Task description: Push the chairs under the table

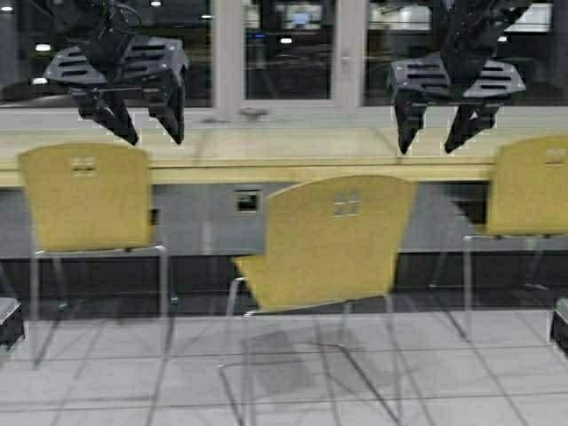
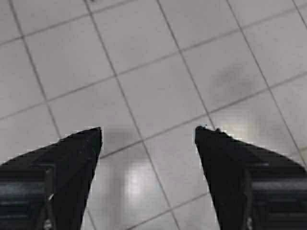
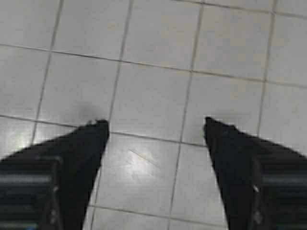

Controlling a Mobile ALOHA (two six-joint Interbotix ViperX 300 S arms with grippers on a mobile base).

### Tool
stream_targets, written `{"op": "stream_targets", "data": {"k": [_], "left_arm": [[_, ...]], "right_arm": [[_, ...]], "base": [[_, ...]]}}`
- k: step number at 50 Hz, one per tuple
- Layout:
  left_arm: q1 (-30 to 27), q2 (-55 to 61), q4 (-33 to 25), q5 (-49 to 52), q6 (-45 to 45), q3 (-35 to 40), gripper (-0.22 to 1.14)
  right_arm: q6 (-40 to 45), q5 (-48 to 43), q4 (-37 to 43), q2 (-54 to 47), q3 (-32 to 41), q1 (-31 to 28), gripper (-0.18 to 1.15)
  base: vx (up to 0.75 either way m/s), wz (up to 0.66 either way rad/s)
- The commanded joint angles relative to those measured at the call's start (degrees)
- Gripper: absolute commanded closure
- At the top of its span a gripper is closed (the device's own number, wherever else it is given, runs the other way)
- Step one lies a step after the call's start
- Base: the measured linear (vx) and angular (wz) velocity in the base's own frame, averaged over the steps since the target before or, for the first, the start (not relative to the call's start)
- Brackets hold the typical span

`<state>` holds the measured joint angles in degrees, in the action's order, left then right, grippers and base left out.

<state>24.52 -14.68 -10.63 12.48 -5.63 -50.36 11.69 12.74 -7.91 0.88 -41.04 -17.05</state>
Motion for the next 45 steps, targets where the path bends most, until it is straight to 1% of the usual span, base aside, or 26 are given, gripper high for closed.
{"op": "stream_targets", "data": {"k": [1, 14, 26, 36, 45], "left_arm": [[0.1, -0.4, -0.1, 0.0, -0.1, 0.9, -0.02], [0.1, -0.4, -0.2, 0.3, 1.3, 1.3, -0.02], [0.1, -0.2, -0.1, 0.4, 4.0, 0.9, -0.02], [-2.2, 1.7, -0.1, 0.2, 6.6, 0.8, -0.02], [-2.3, 3.5, -0.3, 0.0, 8.0, 0.9, -0.02]], "right_arm": [[0.4, 0.0, 0.2, 0.1, 1.1, -0.1, 0.03], [1.1, 0.0, 0.2, -1.7, 0.5, -0.1, 0.03], [4.1, 0.4, 0.2, -4.0, 1.2, -0.1, 0.03], [5.2, 0.5, 0.3, -4.9, 2.5, -0.1, 0.03], [6.4, 0.4, 1.8, -5.9, 2.3, -0.1, 0.03]], "base": [[0.04, -0.3], [0.05, -0.16], [0.14, -0.08], [0.21, 0.01], [0.26, 0.07]]}}
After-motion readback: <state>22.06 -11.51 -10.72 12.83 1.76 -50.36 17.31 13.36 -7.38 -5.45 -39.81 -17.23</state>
